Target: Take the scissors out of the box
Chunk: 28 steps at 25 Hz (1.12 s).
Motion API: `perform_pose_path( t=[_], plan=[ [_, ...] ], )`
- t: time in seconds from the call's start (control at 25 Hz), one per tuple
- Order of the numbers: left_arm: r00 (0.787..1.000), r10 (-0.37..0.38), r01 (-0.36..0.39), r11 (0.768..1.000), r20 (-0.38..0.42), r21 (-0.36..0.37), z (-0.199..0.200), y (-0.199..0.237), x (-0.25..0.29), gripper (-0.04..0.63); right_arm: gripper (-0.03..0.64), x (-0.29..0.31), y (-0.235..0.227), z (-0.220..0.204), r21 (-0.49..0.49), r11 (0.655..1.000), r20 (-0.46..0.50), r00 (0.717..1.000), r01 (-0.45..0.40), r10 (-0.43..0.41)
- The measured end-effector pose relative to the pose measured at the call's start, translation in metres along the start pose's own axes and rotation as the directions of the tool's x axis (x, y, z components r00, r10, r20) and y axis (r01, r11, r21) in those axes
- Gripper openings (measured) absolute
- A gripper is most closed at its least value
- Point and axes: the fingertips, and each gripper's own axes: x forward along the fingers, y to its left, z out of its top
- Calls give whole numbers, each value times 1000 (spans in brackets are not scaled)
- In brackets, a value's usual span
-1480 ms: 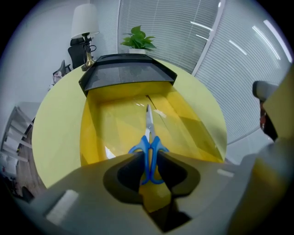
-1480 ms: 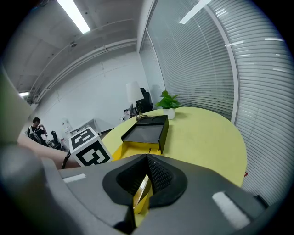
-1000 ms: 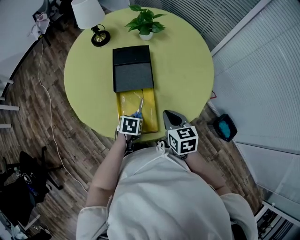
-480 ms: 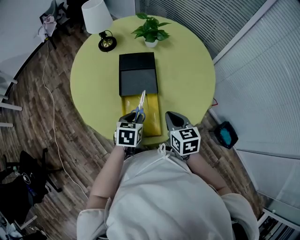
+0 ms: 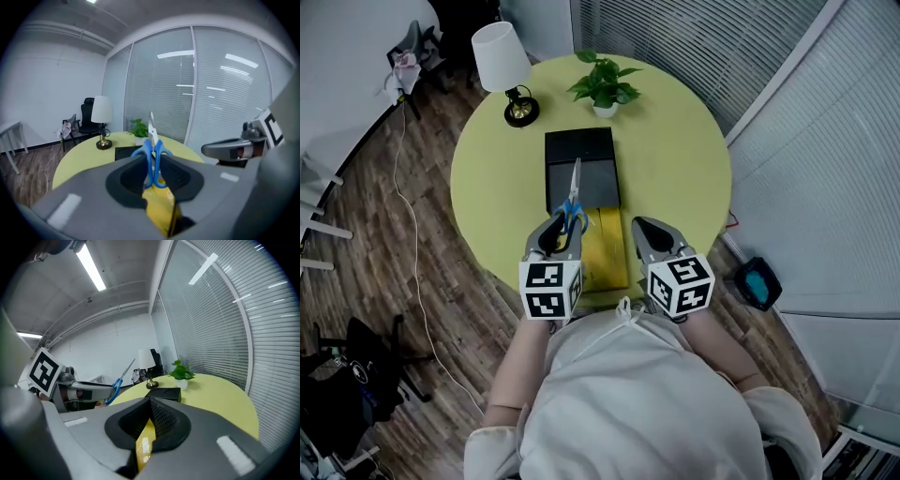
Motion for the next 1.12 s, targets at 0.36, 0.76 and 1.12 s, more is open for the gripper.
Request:
perform_pose_path(
  t=[0.36, 0.76, 1.12],
  plan=[
    [986, 29, -33, 999, 163, 21, 49, 0, -24, 94, -2, 2, 19, 41, -62, 997, 86, 995, -36, 41],
    [985, 49, -52, 999, 164, 16, 52, 13, -27, 94, -2, 9, 31, 46, -97, 993, 91, 993, -65, 74],
    [985, 39, -45, 998, 168, 32, 49, 9, -23, 94, -2, 13, 31, 41, -118, 991, 80, 994, -58, 68]
  ],
)
